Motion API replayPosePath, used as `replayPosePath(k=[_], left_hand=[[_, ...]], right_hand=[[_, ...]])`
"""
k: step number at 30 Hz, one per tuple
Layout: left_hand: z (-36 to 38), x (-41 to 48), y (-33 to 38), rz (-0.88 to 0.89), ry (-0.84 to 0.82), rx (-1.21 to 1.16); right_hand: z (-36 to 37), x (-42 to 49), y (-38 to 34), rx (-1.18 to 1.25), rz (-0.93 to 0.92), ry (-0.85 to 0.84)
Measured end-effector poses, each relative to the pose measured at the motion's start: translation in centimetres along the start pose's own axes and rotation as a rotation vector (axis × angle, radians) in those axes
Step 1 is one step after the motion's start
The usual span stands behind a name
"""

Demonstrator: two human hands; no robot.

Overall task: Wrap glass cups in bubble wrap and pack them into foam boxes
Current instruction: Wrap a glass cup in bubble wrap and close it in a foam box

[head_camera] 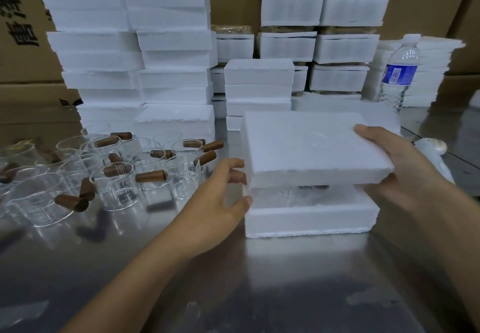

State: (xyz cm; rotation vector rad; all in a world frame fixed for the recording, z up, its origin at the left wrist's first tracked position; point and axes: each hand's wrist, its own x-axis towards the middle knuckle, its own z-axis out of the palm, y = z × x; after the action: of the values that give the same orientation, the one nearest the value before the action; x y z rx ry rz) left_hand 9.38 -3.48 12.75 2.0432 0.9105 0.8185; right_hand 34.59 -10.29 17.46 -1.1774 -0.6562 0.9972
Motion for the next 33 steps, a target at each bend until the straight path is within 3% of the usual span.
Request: replayPosePath(k=[12,19,28,33], left_hand=[[-0.3,1.0,0.7,-0.159,0.205,-0.503],[0.0,0.9,0.4,-0.177,0.116,-0.433],[0.5,1.9,0.3,-0.095,0.122,-0.624],[0.3,2.1,-0.4,-0.059,0.135,-0.715]], right_hand=[[0.8,-1.7,-0.9,-0.220,0.095,-0.097],[0.7,-1.6,-0.6,-0.232,0.138,-0.074],[1.0,-0.8,0.9,-0.121,0.243,-0.092],[1.3,-0.4,1.4,-0.174,0.169,-0.185]])
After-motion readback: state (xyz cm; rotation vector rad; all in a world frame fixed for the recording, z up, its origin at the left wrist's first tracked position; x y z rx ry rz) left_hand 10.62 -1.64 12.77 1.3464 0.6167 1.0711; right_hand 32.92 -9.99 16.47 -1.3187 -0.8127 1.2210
